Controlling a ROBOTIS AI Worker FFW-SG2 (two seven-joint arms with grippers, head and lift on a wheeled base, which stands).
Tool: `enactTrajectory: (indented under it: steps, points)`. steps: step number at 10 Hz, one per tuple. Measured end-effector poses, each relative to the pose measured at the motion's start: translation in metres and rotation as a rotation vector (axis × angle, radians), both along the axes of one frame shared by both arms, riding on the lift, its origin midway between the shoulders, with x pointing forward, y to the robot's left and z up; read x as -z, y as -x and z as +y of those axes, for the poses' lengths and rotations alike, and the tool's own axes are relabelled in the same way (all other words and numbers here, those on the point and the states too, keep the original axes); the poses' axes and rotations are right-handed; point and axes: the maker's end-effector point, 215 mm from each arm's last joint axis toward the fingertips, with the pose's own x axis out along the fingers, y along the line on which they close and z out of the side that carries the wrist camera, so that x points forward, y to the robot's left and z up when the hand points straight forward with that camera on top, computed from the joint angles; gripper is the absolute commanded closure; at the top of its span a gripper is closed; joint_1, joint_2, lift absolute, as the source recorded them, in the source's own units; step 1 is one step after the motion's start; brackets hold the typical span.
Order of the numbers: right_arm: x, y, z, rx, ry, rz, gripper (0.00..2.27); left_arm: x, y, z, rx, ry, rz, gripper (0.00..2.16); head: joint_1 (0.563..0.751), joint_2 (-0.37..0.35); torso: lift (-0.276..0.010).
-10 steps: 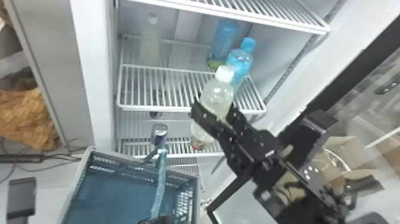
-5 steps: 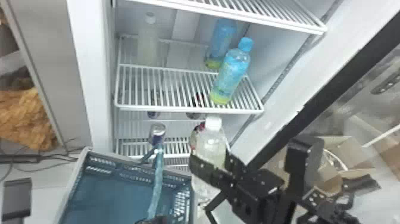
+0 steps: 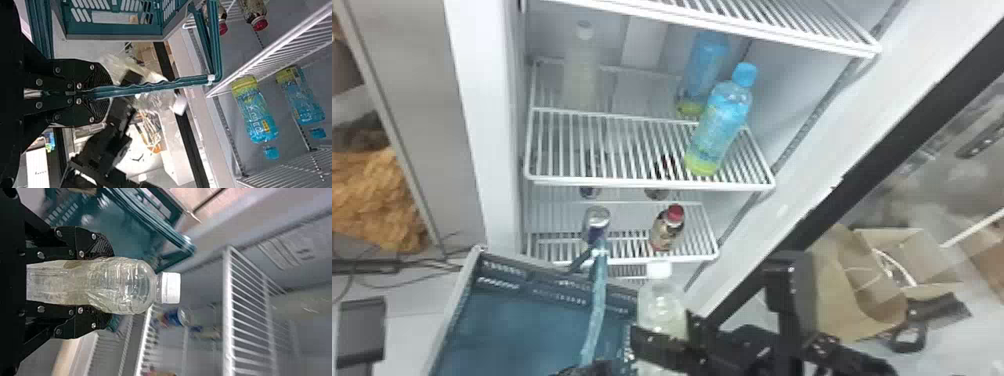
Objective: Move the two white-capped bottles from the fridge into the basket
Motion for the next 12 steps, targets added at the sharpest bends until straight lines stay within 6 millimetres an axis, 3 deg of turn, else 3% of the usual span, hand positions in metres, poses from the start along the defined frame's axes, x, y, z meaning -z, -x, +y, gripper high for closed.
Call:
enactTrajectory:
  steps: [2, 4, 5, 9, 12]
  points:
    - [0.018, 0.004, 0.018, -0.060, -0.060, 0.061, 0.91, -0.001, -0.001, 0.000, 0.001, 0.000, -0.003, 1.19, 0.695, -0.350, 0.000]
    - [0.028, 0.002, 0.023, -0.076, -0.071, 0.082, 0.28, -0.001, 0.000, -0.001, 0.004, 0.000, -0.004, 1.19, 0.695, -0.350, 0.000]
    - [0.028, 0.000, 0.023, -0.077, -0.072, 0.075, 0.12, -0.001, 0.000, -0.001, 0.004, 0.000, -0.004, 1.19, 0.695, -0.350, 0.000]
    - [0.021, -0.012, 0.025, -0.073, -0.085, 0.026, 0.11, -0.001, 0.000, -0.001, 0.004, 0.000, -0.004, 1.19, 0.695, -0.349, 0.000]
    - [0.005, -0.026, 0.017, -0.048, -0.066, -0.051, 0.11, 0.000, 0.000, 0.000, 0.003, 0.000, -0.002, 1.19, 0.695, -0.350, 0.000]
